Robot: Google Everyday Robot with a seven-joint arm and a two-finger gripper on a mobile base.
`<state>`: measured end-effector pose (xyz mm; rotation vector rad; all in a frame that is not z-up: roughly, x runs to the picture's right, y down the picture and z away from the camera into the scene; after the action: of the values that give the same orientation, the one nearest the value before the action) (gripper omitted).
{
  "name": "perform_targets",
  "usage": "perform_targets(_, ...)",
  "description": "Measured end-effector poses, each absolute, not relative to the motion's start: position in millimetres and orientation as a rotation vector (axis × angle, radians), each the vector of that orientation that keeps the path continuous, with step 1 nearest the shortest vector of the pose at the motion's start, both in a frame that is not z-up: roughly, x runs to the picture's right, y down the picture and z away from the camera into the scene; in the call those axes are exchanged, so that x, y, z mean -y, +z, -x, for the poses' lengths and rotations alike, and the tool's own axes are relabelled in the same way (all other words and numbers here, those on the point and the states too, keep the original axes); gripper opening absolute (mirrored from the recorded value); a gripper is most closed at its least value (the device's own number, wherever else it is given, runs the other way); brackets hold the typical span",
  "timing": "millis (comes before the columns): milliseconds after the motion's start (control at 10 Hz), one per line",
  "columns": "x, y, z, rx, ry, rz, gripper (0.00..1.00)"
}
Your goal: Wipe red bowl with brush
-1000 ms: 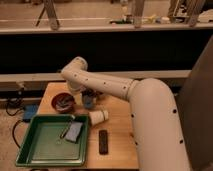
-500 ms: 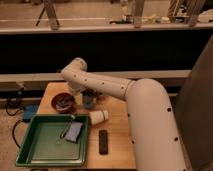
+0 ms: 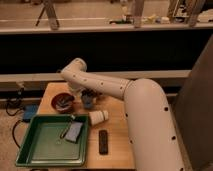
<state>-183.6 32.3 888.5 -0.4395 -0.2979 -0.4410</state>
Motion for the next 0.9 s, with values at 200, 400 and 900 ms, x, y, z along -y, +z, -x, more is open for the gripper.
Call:
perform_targets(200,-32.8,889.2,182.5,0.289,-0.44,0.446,0.53)
perform_targets(400,-34.7,890.4,180.9,0.278,-0.439,0.456,0.54)
perform_targets(900,-37.0,894.0,180.5,0.259,-0.448,0.468,0.49)
